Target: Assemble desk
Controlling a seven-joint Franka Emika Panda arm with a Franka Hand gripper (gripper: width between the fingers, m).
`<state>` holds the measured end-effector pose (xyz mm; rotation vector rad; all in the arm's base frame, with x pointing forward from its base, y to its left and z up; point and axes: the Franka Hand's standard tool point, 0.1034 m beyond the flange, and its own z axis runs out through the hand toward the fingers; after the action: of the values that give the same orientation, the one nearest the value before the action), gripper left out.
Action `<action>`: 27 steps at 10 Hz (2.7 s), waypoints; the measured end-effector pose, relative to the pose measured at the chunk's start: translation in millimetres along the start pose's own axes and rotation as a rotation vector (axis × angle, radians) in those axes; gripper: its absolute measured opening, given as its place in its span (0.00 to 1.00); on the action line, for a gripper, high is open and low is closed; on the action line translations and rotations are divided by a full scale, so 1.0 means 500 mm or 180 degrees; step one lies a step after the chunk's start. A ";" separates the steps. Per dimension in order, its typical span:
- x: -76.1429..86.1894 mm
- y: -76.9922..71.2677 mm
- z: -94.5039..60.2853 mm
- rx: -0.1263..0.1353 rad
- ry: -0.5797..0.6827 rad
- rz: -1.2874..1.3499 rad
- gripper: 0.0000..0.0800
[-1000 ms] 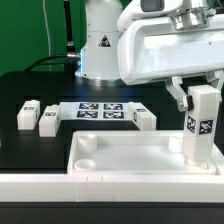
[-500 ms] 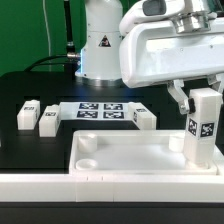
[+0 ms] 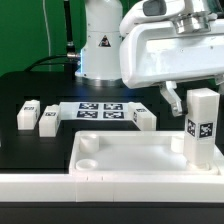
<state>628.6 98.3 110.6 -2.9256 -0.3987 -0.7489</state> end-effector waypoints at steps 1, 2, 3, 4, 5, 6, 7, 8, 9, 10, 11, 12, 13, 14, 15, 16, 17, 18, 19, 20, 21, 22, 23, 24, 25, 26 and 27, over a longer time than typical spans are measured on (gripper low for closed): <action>0.008 -0.001 -0.010 0.0006 0.0005 -0.0005 0.79; 0.015 -0.004 -0.017 0.0010 0.0018 -0.0015 0.81; 0.020 -0.006 -0.023 0.0014 0.0024 -0.0023 0.81; 0.027 -0.002 -0.032 0.0018 0.0019 -0.0018 0.81; 0.034 -0.003 -0.044 0.0037 -0.0003 -0.0003 0.81; 0.039 -0.005 -0.050 0.0044 0.0000 0.0011 0.81; 0.034 -0.005 -0.045 0.0046 -0.0016 0.0017 0.81; 0.031 -0.007 -0.044 0.0064 -0.0048 0.0028 0.81; 0.030 -0.011 -0.043 0.0094 -0.0093 0.0041 0.81; 0.028 -0.007 -0.041 0.0078 -0.0079 0.0079 0.81; 0.013 -0.013 -0.036 0.0085 -0.0149 0.0323 0.81; 0.001 -0.029 -0.038 0.0171 -0.0470 0.0404 0.81; 0.008 -0.022 -0.047 0.0180 -0.0653 0.0342 0.81; 0.003 -0.004 -0.051 0.0202 -0.0816 0.0336 0.81; -0.005 -0.002 -0.058 0.0290 -0.1130 0.0386 0.81; -0.001 -0.011 -0.057 0.0332 -0.1305 0.0361 0.81; 0.000 -0.014 -0.055 0.0365 -0.1388 0.0352 0.81; -0.003 -0.015 -0.055 0.0376 -0.1424 0.0355 0.81; -0.001 -0.015 -0.054 0.0353 -0.1415 0.0390 0.81; 0.010 -0.017 -0.051 0.0160 -0.1355 0.0541 0.81; 0.015 -0.013 -0.050 0.0129 -0.1316 0.0470 0.81; 0.016 0.002 -0.052 0.0130 -0.1297 0.0431 0.81; 0.015 -0.001 -0.051 0.0133 -0.1302 0.0430 0.81; 0.015 -0.003 -0.050 0.0135 -0.1303 0.0425 0.81; 0.015 -0.002 -0.050 0.0134 -0.1303 0.0427 0.81; 0.014 0.002 -0.047 0.0131 -0.1305 0.0438 0.81; 0.015 0.009 -0.041 0.0120 -0.1306 0.0457 0.81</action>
Offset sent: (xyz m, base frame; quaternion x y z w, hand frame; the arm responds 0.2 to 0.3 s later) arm -0.0035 -0.0097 0.0197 -0.0076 -0.0164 -0.0229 0.9996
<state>626.9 92.3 132.0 -3.0201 -0.2237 -0.1171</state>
